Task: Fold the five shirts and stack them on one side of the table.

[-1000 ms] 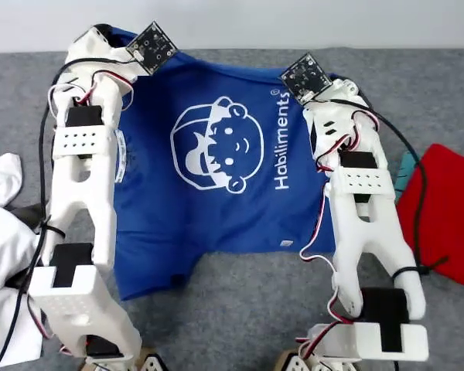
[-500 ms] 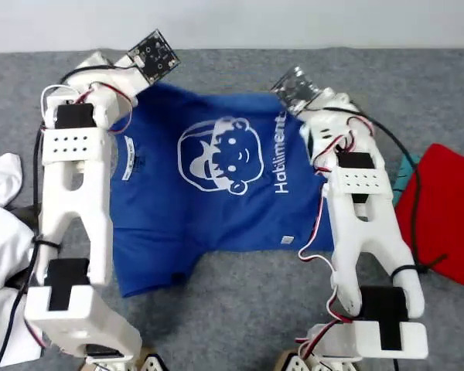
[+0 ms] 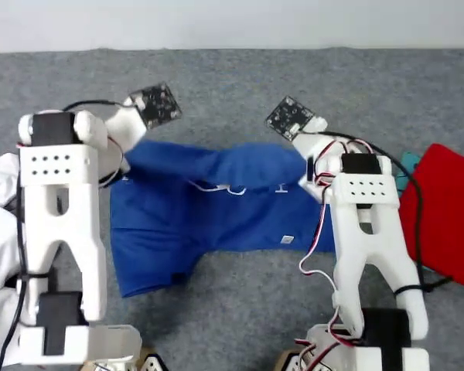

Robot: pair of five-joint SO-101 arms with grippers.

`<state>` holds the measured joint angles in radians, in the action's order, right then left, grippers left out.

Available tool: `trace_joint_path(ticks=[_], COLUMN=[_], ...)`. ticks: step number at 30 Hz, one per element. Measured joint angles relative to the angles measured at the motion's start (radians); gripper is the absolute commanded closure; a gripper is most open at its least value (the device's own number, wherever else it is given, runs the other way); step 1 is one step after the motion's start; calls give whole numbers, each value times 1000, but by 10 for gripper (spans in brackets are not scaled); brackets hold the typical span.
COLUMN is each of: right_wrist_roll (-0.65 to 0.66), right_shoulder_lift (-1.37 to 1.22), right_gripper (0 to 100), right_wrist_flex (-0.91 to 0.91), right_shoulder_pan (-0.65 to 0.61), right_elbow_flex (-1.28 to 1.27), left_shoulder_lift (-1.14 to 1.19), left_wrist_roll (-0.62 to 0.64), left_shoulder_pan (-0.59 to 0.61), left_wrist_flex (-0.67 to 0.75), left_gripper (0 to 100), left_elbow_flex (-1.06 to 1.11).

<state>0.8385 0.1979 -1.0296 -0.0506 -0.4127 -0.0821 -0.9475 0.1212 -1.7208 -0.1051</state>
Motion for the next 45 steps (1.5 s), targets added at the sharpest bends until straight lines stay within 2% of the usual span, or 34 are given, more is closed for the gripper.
trace_joint_path(ticks=[7, 12, 17, 19, 22, 25, 27, 34, 41, 43, 45], right_wrist_roll=[0, 2, 5, 5, 20, 25, 25, 15, -6, -63, -133], right_shoulder_lift=[11, 11, 11, 11, 12, 12, 12, 72, 101, 89, 41], right_gripper=[987, 985, 983, 973, 884, 825, 825, 825, 827, 844, 903], right_wrist_flex=[-210, -235, -238, -238, -218, -216, -216, -216, -209, -157, -78], right_shoulder_pan=[0, 20, 48, 46, 46, 49, 72, 81, 81, 80, 80], right_elbow_flex=[0, 0, -3, -25, -63, -78, -78, -72, 28, 29, 29], left_shoulder_lift=[-226, -365, -385, -385, -388, -394, -394, -394, -394, -394, -385], left_wrist_roll=[-80, -92, -92, -92, -84, 17, 69, 109, 353, 388, 420], left_shoulder_pan=[17, 15, 17, 18, 20, 26, 26, 26, 26, 26, 26], left_wrist_flex=[-6, -9, 11, 31, 68, 81, 81, 89, 325, 402, 485], left_gripper=[986, 985, 977, 930, 853, 814, 814, 817, 930, 961, 974], left_elbow_flex=[358, 635, 758, 783, 798, 795, 773, 641, 592, 612, 646])
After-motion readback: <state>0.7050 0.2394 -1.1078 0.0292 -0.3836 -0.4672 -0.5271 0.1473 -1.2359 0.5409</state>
